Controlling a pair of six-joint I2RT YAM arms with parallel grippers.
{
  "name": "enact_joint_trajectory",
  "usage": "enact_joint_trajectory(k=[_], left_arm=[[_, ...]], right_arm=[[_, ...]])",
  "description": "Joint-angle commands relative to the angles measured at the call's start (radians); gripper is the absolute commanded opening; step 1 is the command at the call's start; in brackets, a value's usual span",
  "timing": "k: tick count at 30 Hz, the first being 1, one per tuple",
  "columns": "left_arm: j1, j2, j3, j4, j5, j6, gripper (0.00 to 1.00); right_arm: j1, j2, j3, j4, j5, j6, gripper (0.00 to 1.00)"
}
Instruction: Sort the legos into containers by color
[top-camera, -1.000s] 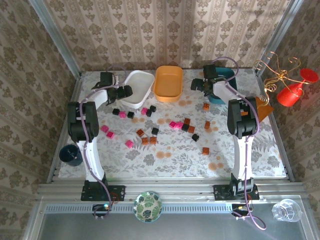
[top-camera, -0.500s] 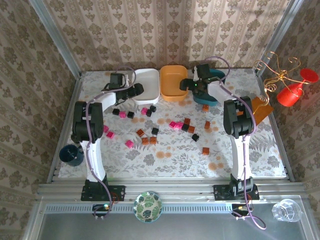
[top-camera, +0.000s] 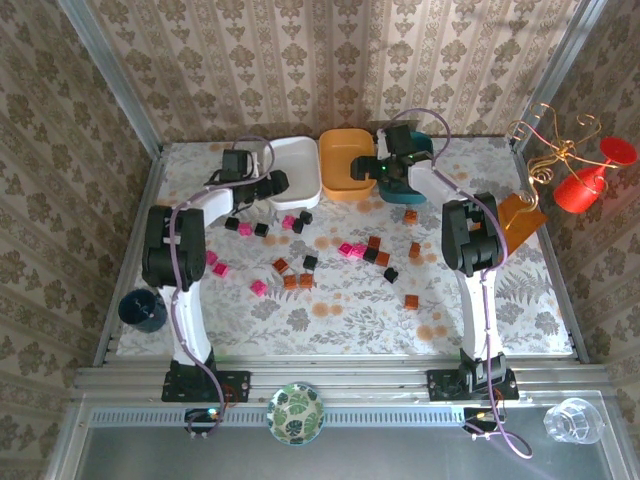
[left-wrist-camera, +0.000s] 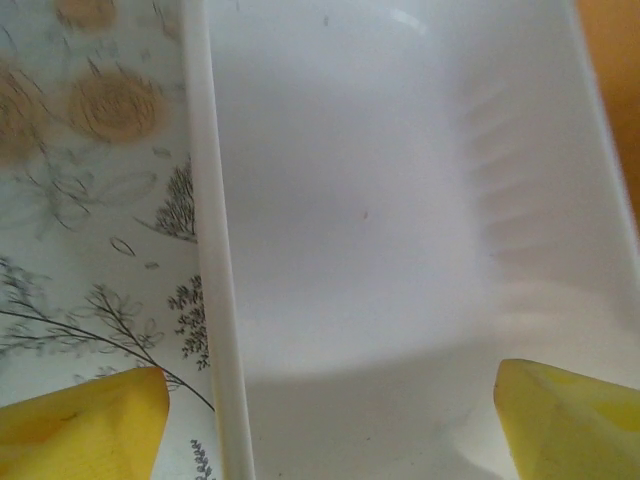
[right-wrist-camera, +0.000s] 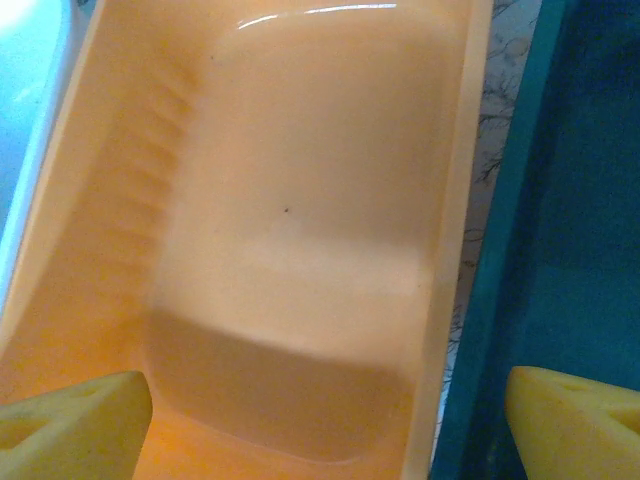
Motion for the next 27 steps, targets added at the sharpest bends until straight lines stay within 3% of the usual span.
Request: enact_joint_trajectory(k=[1,6,13,18,20,24,27], left_arm=[[0.012,-0.088,-0.012,-0.023,-0.067,0.062,0.87],[0.013,-0.18,-0.087,-0.023,-0.095,0.077,0.88],[-0.044,-0.508,-0.427,0.054,-0.12,0.053,0.88],[-0.044,-0.635,-0.557,-0.075,-0.243,0.102,0.88],[-0.018,-0.649,-0.574,-0.128,-0.276,0.123,0.88],[0.081,-0.641,-0.587,-0.178,-0.217,0.118,0.87],[0.105,-0.659,-0.594,-0.251,-0.278,0.144,0.86]], right_arm=[[0.004,-0.032,0.051,-0.078,0.084,-0.072,0.94],[0.004,-0.022,0.081,-0.135,0.152,-0.072,0.93],[0.065,-0.354,-0.28,0.025,0.257,-0.089,0.93],[0.192,-0.568,-0.544,0.085,0.328,-0.095,0.94],[0.251,-0.632,-0.642,0.131,0.338,-0.076,0.94],[0.352,-0.717,-0.792,0.197,0.315,-0.024,0.94],[0.4,-0.759,-0.844,0.175,0.307,0.001,0.94]])
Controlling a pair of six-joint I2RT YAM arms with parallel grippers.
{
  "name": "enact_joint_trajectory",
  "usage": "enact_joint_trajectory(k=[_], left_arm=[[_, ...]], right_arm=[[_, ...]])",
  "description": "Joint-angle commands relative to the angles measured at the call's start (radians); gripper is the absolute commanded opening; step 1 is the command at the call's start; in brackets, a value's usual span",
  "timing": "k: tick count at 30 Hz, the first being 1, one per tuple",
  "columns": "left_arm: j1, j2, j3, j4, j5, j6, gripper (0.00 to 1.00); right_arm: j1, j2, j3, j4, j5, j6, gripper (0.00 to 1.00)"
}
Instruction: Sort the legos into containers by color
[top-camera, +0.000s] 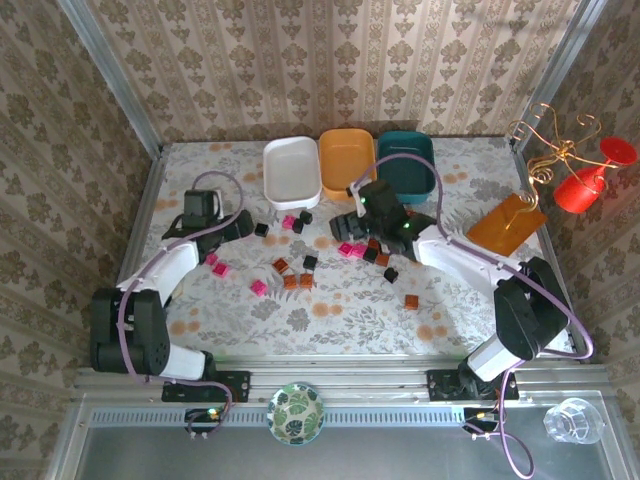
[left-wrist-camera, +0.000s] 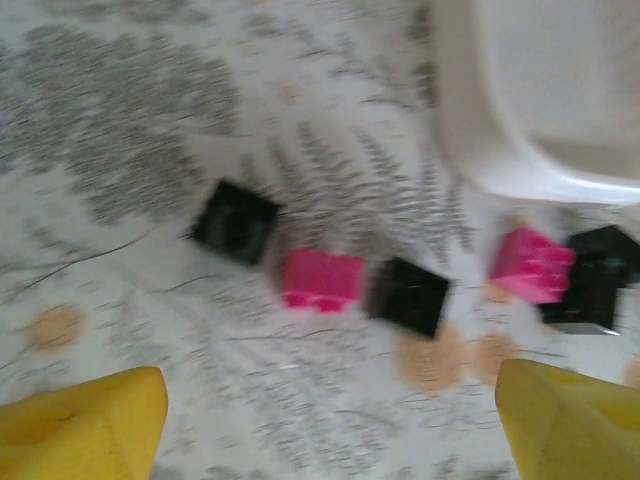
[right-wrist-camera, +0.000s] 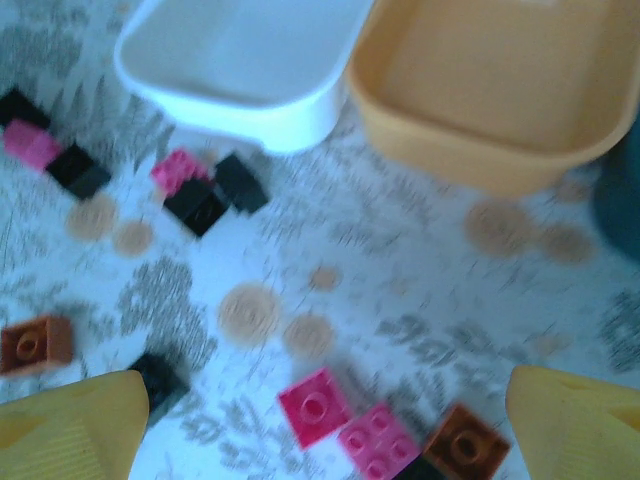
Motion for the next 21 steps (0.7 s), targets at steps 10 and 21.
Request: enact_joint_trajectory(k=[10,21], left_arm=[[0.116,-0.033,-0.085,-0.135,-0.097,-0.073,0.87],[0.126,0.13,-0.062,-0.091,-0.023,-0.123,0.75]], right_arm=[[0.051,-0.165,-0.234,0.11,0.006,0.073,0.94],[0.052,-0.262,-0.307,0.178,-0.014,0.1,0.94]])
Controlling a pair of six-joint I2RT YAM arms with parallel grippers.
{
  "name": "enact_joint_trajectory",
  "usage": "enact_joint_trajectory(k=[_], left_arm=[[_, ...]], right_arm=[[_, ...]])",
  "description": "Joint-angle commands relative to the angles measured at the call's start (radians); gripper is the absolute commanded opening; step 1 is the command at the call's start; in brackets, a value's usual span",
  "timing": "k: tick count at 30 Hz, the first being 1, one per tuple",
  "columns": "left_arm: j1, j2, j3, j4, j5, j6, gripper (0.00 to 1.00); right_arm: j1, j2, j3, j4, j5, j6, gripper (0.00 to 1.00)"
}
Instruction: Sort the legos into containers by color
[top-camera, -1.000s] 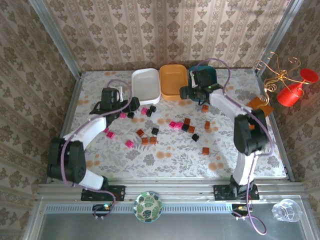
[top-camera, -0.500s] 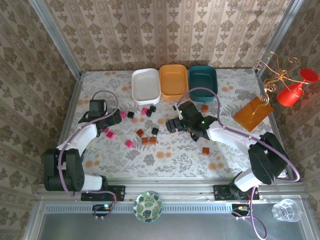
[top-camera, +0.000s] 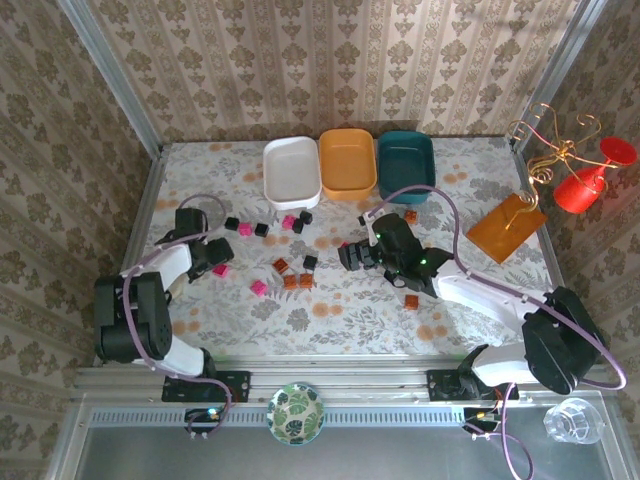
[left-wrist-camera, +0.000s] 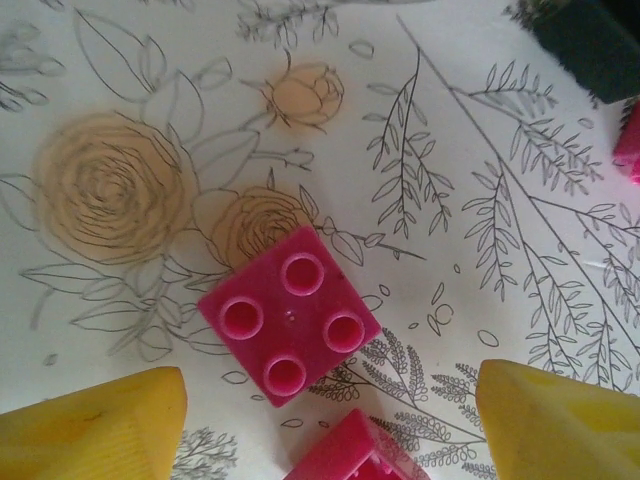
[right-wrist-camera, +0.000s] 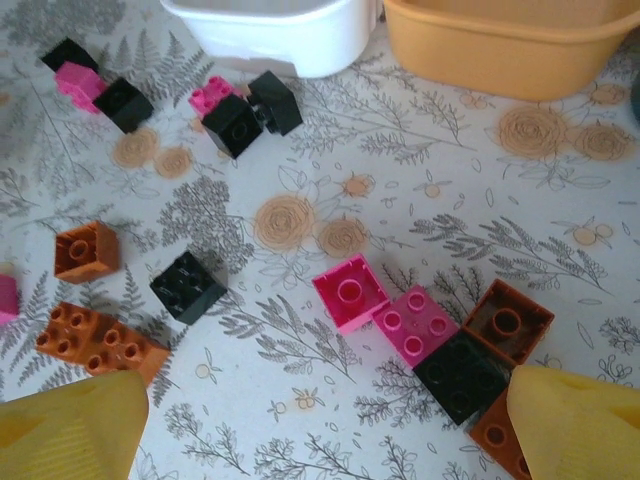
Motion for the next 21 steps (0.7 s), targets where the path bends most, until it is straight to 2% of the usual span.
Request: enact_joint_trajectory(k=[1,8,16,21], left_arm=[[0.004,0.05,0.033,0.024,0.034,-0.034,0.74],[-0.005,0.141,0.103,0.027,0.014,-0.017,0.68],[-0.035,0.199,0.187,-0.006,-0.029,0.011,0.49],[-0.047,0.224,0.236,-0.035,-0.053,0.027,0.49]], right_arm=[[0.002,-0.039,-0.018,0.043,-0.015,0.024,0.94],[0.002,-0.052,-0.022,0.045,-0.031,0.032,0.94],[0.003,-0.029,-0.016,0.043,-0.034,0.034,0.94],[0.002,-0.018,-0.012,0.042,-0.045,0.037,0.94]])
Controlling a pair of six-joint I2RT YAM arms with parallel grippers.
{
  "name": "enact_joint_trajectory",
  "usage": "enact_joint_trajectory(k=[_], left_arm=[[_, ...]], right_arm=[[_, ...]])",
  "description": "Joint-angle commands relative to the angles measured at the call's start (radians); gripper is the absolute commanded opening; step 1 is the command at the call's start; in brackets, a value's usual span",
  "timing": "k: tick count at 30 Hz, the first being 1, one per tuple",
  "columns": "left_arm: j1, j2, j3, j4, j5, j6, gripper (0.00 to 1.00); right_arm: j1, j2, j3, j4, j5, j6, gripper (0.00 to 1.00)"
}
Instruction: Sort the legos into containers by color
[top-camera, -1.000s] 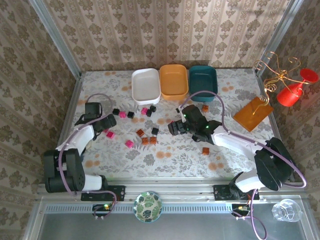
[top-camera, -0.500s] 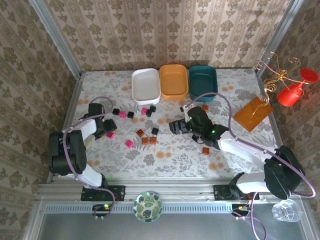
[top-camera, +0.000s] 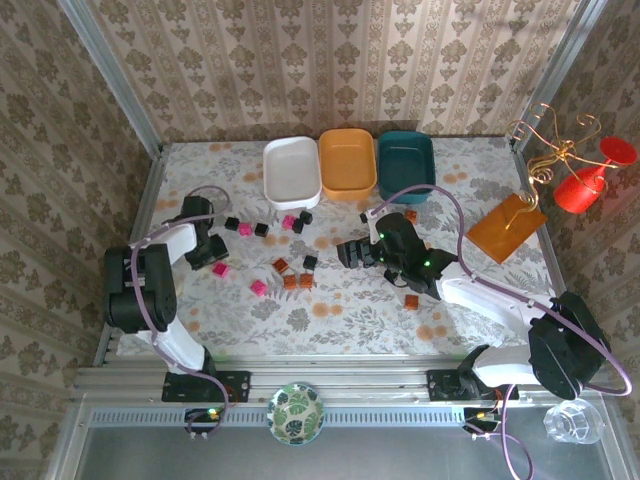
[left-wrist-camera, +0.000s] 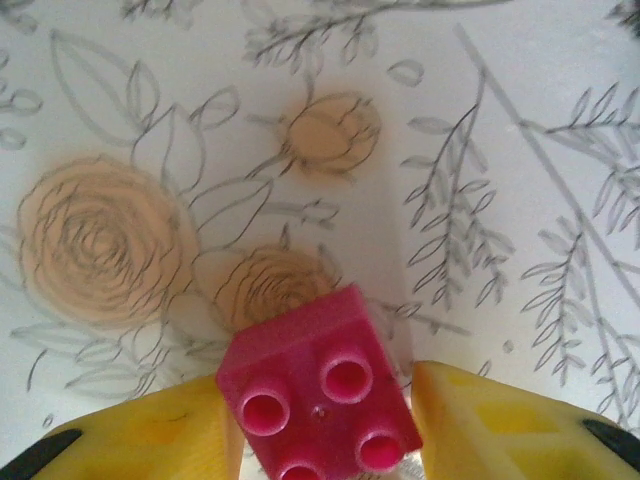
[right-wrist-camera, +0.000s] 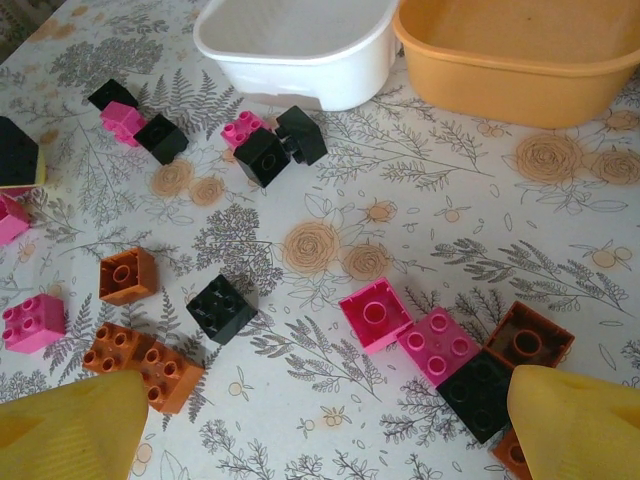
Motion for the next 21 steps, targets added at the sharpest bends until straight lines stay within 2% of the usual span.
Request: enact_joint_trajectory(k=[1,8,14,16,21], left_arm=[[-0.018,0.04,0.05,0.099,0.03,0.031,0.51],[-0.021,0.058,0.078,0.1,0.021,0.03,0.5],[-0.035,0.062,0.1,0.094,0.019,0.036,0.39],[-0.057,0.026,0.116,0.086,0.003,0.041,0.33],[-0.196,-0.102,0.175,0.108,-0.103,0.064,0.3]], right_arm=[[0.002,0.007,-0.005,0.014,-0.019,0.013,0.94],[0.002,-0.003,-0.009,0.015,-0.02,0.013,0.94],[0.002,-0.004,-0.014,0.017,-0.019,0.013,0.94],[0.002,-0.004,-0.015,0.018,-0.017,0.013,0.94],[0.002,0.004,-0.027,0.035,0.006,0.013,0.94]])
